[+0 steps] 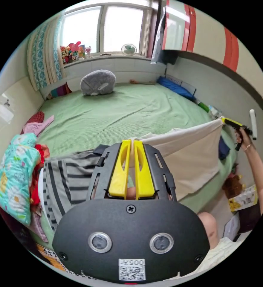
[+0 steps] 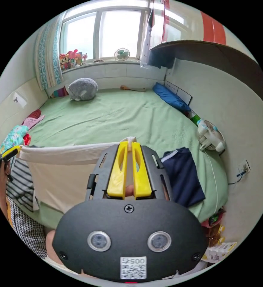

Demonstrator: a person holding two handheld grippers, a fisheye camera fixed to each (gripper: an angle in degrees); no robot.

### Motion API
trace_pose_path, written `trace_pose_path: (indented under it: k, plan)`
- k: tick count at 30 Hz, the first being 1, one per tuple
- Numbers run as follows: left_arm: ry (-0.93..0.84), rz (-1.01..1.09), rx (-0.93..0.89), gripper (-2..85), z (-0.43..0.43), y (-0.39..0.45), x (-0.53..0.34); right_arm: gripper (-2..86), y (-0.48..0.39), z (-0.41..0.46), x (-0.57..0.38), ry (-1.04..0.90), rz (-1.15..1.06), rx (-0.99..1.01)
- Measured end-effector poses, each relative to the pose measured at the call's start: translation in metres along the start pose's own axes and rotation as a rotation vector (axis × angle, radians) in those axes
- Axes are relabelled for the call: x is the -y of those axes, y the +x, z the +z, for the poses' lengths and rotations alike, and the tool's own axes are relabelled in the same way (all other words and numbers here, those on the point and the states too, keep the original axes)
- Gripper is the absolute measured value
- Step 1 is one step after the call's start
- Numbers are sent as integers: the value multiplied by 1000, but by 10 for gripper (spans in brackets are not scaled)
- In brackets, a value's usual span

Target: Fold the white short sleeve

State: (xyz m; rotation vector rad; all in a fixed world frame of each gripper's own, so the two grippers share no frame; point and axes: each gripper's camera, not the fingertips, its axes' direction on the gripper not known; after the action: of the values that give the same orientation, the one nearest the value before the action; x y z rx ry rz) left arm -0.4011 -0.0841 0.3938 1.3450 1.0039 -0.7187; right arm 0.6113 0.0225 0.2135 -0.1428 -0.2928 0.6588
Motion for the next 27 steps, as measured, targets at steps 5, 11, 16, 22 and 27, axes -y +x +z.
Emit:
trace_pose_path:
  k: [5,11,16,22,27]
  plan:
    - [-121,-107,35,87,98,-11,35,33,-28,115,33,-89,4,4]
    - [-111,-184,-142,104,121,-31,5,53,-35,163,-3,-168,-43,88]
    - [-180,-88,-202,124,122,-5,-50,76,-18,169,-70,-243,-180,121]
    - [-265,-49,-260,158,141,29,-132,113,26,164,-156,-295,-160,225]
    - [-240,-25,-191,161,156,52,-141,116,52,185,-185,-350,-32,325]
